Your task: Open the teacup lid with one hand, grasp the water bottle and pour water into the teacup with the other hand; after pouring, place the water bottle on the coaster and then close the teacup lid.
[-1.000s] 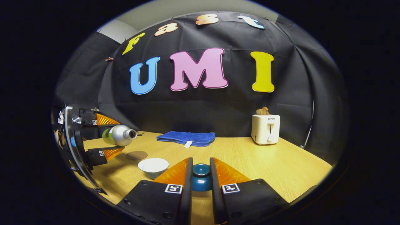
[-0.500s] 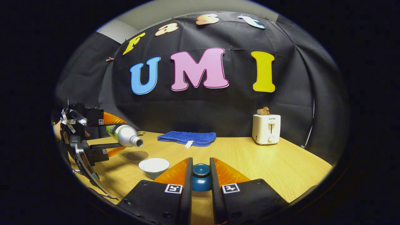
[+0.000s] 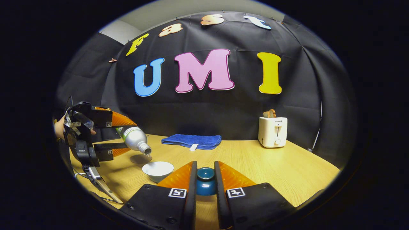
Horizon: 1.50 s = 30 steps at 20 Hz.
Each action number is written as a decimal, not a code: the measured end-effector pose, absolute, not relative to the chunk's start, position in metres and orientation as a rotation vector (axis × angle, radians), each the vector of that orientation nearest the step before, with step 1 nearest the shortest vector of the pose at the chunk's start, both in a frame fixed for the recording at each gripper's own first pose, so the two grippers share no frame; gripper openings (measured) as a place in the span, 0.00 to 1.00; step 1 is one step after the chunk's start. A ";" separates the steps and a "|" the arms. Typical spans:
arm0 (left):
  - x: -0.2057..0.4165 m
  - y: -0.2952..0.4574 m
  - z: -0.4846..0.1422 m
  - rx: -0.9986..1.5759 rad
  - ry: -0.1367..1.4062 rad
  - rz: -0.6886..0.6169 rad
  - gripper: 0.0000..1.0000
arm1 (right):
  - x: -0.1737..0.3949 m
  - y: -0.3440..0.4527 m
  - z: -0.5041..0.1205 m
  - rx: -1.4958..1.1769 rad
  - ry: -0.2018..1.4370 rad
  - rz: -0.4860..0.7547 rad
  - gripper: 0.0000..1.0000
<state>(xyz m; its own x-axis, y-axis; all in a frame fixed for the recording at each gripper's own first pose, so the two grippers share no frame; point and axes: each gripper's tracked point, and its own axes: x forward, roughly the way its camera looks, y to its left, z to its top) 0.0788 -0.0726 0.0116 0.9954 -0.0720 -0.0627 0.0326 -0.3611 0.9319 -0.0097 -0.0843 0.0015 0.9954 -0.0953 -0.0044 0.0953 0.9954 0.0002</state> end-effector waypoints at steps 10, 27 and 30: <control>0.084 -0.074 0.030 2.046 -0.056 -0.077 0.81 | -0.010 -0.085 0.001 0.001 0.004 -0.095 0.31; 0.084 -0.081 0.040 2.395 -0.179 -0.019 0.81 | -0.009 -0.085 0.001 0.000 0.005 -0.094 0.31; 0.084 -0.081 0.042 2.461 -0.211 -0.013 0.82 | -0.010 -0.085 0.001 0.000 0.005 -0.094 0.31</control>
<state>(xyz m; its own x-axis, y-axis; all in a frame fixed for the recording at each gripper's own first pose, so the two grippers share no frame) 0.0844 -0.0812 0.0421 0.9869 -0.1554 0.0437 -0.1488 -0.7699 0.6206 -0.0095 -0.0853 0.0013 0.9955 -0.0943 -0.0050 0.0943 0.9955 0.0003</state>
